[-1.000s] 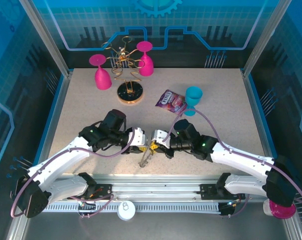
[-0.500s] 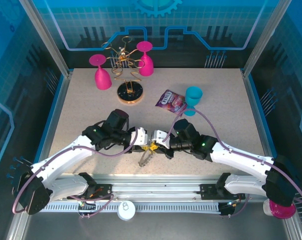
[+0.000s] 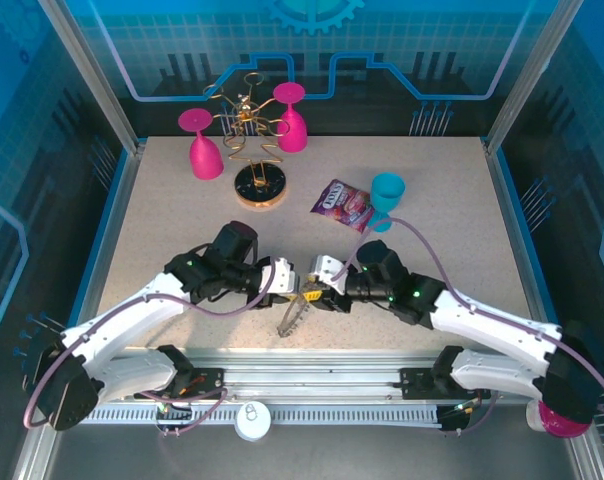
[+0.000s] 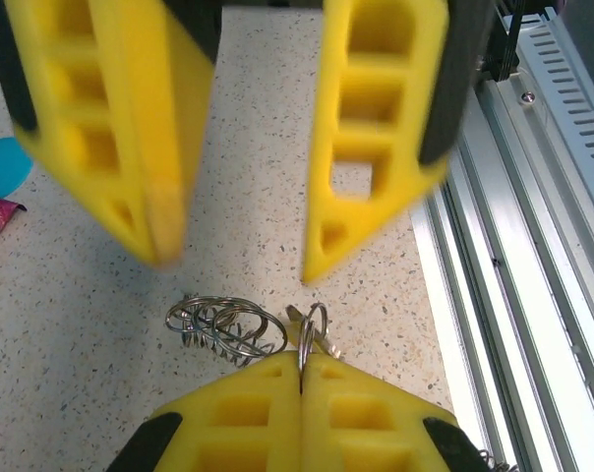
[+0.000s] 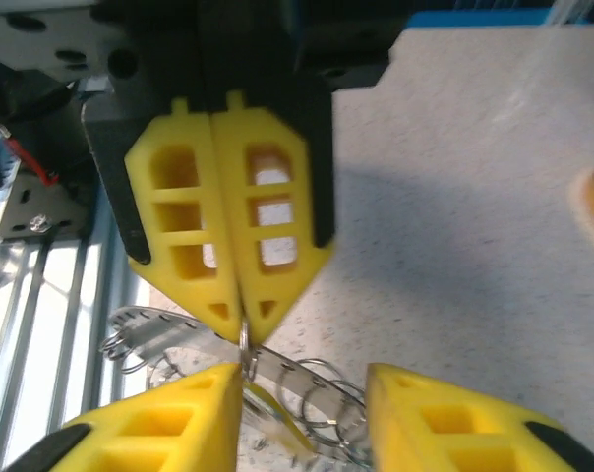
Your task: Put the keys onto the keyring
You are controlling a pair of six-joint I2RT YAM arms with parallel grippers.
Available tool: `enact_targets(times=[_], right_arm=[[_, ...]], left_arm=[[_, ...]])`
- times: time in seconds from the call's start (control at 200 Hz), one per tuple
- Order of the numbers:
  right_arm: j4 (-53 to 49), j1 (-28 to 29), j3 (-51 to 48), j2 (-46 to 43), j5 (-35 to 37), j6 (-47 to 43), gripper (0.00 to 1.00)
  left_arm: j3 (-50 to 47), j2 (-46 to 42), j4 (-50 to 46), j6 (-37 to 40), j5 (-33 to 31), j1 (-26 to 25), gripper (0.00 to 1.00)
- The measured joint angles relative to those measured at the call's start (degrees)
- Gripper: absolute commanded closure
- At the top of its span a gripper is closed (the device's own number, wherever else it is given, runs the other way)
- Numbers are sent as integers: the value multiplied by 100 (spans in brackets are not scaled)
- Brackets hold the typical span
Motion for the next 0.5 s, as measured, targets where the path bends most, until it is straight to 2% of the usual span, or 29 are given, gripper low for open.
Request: enact_targets(times=[0.1,0.195,0.395,0.5], right_arm=[[177,0,-389,-540,227,302,61],[369,22,-756,-688,291,638,62],[1056,570,-1165,-249,426,1051,59],[1513,649,-1174,44,481,1178,57]], left_arm=[[-216,-238,216,-118,0,0,100],[-376,-415,501,-273,0,0,100],[-573,-520,920,-632,4,0,100],[-647,-520,1060,-765,9,0,100]])
